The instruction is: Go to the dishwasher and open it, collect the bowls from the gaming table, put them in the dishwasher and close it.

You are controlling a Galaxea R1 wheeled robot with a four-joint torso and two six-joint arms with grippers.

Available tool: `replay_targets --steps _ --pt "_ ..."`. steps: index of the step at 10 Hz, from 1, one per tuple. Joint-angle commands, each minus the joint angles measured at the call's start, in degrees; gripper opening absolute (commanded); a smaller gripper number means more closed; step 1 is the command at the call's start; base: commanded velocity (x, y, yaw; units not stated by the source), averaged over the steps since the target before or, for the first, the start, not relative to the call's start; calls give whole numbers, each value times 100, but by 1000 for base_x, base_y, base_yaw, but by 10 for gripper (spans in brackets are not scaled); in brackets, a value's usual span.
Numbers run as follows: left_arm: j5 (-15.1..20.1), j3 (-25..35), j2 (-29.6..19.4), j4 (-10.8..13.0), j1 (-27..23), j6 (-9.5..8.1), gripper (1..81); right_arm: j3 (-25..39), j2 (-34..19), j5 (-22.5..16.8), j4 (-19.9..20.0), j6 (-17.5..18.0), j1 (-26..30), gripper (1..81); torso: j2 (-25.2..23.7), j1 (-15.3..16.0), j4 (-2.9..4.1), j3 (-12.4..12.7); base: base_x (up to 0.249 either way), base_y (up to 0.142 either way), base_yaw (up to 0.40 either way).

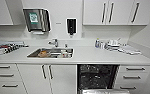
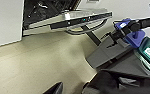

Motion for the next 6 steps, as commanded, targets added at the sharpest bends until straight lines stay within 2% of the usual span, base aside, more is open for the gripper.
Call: replay_targets --steps 1,2,4,5,6 --pt "105 -4 -135 -74 -448 25 811 362 -455 -75 -14 -258 829 811 0 0 0 0 0 0 0" --pt "69 -163 -91 -101 -308 17 811 538 -605 146 -173 -637 864 811 0 0 0 0 0 0 0" --pt "-149 -679 6 -92 235 17 811 907 -913 330 -612 -1674 855 811 0 0 0 0 0 0 0" --pt "-360 -996 93 -65 596 34 811 1100 -1036 383 -823 -2506 760 811 0 0 0 0 0 0 0" --pt "-719 -1356 225 -57 992 61 811 1206 -1114 418 -823 -3260 627 811 0 0 0 0 0 0 0"
